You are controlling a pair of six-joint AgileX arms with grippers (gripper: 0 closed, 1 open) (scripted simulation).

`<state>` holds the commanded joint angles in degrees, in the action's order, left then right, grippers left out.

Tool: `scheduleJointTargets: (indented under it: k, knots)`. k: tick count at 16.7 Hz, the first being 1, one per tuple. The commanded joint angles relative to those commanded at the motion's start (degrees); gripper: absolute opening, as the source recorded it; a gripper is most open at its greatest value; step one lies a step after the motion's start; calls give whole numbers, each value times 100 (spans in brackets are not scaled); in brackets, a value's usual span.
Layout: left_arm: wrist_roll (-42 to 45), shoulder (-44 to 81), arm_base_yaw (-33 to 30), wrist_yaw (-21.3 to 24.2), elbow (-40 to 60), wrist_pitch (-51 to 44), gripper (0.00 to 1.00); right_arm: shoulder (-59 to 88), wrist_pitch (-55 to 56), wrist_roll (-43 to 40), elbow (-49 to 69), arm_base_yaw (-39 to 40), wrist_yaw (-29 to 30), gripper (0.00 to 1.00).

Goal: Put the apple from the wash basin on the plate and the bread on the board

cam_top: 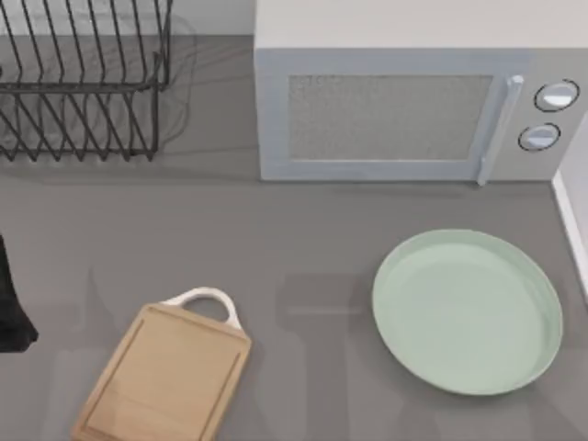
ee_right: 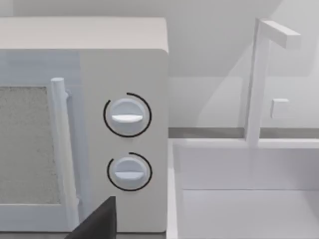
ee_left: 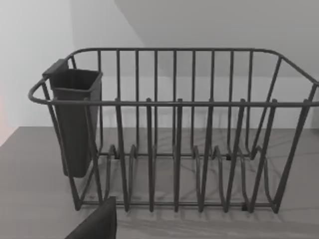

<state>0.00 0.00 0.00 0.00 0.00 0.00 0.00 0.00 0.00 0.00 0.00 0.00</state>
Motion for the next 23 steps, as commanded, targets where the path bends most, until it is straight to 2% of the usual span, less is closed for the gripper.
scheduleJointTargets:
  k: [14,18,23]
  knots:
    - [0,0,0,0,0,0,100,175,-111,-29,163,-31,0,100]
    - [0,0,0,0,0,0,100,1260,-741,-196,1081,-208,1,100]
    - [0,0,0,0,0,0,100,3756,-2027,-536,2956,-570,3,100]
